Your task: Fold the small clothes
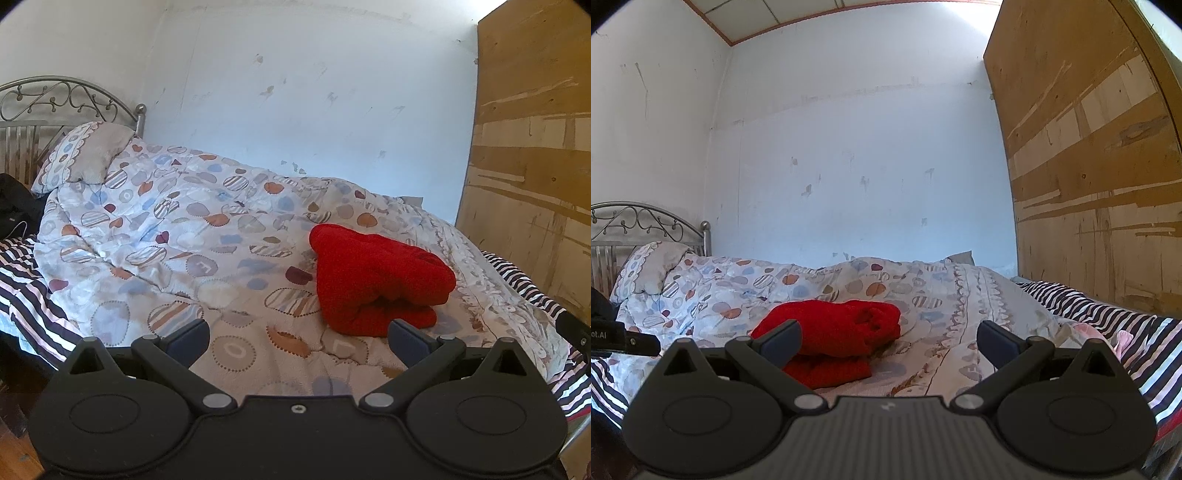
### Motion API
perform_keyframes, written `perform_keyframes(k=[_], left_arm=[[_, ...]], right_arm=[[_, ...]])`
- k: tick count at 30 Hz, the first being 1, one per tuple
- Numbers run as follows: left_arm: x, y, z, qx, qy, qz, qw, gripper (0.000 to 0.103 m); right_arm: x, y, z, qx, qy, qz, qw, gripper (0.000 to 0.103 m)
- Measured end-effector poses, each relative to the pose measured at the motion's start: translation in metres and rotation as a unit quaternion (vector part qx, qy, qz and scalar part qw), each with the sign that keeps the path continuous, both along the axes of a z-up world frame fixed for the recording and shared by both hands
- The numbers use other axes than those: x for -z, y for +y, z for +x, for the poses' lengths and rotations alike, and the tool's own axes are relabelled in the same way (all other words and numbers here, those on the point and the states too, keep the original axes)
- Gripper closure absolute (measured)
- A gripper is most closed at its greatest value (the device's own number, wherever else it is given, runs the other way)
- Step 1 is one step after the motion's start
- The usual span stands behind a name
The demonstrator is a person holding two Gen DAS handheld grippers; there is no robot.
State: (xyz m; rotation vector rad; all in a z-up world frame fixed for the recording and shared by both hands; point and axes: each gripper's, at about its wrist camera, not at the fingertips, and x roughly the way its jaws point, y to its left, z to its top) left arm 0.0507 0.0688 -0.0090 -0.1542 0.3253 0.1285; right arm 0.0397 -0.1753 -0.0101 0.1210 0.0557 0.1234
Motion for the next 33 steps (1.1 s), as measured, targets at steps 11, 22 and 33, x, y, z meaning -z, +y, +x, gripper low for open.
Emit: perform_keyframes(k=[11, 22, 33], left_arm=[[0.001, 0.0007, 0.0007, 0.001, 0.002, 0.0, 1.0, 0.001], [0.0048, 0.0007, 0.0006, 0.001, 0.004, 0.0, 1.0, 0.001], [0.0074, 0.0002, -0.0002, 0.001, 0.005, 0.0, 1.0, 0.001]], right_arm=[[0.0006, -0.0017, 0.0014, -0.001, 0.003, 0.001, 1.0, 0.0], [0.0021, -0.0017, 0.0029, -0.001, 0.006, 0.003, 1.0, 0.0], [0.0045, -0.0023, 0.0023, -0.001, 0.007, 0.004, 1.0, 0.0]])
